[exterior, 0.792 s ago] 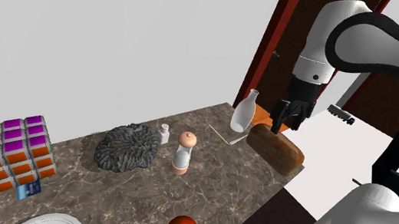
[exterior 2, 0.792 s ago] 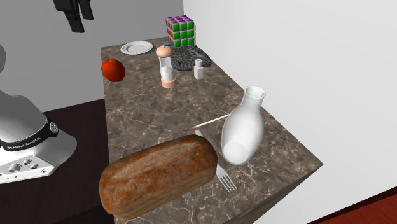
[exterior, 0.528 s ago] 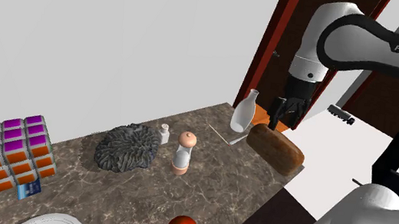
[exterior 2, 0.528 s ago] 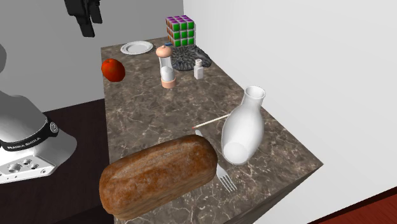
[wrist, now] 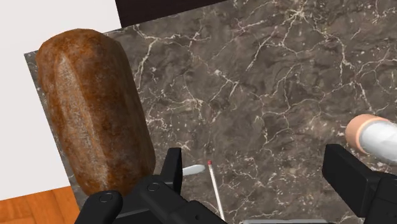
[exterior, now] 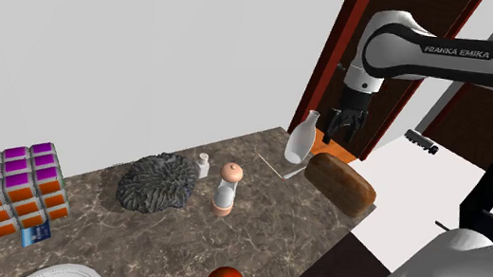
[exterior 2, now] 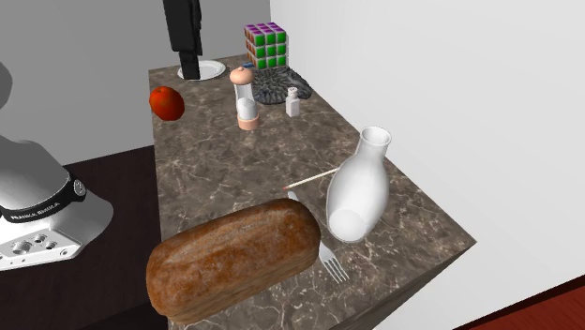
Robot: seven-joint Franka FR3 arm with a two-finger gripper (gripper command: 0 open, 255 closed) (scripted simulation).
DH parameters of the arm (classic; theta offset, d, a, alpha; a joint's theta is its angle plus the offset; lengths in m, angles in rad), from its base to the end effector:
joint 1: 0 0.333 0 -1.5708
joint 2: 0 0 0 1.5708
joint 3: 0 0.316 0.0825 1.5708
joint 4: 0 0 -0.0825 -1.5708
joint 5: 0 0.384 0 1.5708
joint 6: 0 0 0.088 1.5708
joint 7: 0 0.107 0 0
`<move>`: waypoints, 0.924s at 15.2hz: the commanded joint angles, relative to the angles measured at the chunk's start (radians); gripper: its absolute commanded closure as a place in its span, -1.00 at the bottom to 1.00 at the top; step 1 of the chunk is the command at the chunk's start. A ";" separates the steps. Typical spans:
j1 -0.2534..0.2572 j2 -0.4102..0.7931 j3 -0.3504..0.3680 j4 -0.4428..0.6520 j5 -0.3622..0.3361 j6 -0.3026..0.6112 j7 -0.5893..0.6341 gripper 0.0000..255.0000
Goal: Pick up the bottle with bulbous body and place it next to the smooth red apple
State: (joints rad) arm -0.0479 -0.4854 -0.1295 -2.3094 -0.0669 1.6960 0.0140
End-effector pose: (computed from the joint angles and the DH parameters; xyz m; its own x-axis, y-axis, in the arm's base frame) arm 0.3843 -0.0806 0.5154 0.9787 -0.1583 -0.1305 -0.1588 -0.9873 0.0062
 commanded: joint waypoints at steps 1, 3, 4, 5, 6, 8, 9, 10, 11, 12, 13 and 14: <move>-0.008 0.073 -0.024 0.045 -0.009 0.034 -0.030 -1.00; -0.014 0.141 -0.046 0.092 -0.013 0.060 -0.058 -1.00; -0.018 0.175 -0.057 0.118 -0.014 0.072 -0.073 -1.00; -0.021 0.210 -0.067 0.144 -0.013 0.082 -0.087 -1.00; -0.025 0.244 -0.077 0.172 -0.012 0.092 -0.102 -1.00; -0.032 0.315 -0.096 0.231 -0.006 0.108 -0.132 -1.00; -0.036 0.350 -0.105 0.263 -0.001 0.115 -0.147 -1.00; -0.041 0.386 -0.113 0.295 0.004 0.120 -0.162 -1.00; -0.045 0.423 -0.121 0.329 0.011 0.125 -0.177 -1.00; -0.051 0.459 -0.129 0.365 0.018 0.128 -0.192 -1.00; -0.056 0.496 -0.136 0.401 0.026 0.130 -0.208 -1.00; -0.063 0.533 -0.142 0.440 0.034 0.131 -0.223 -1.00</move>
State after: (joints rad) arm -0.1033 0.0010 -0.2625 -1.9123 -0.0429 1.8204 -0.1887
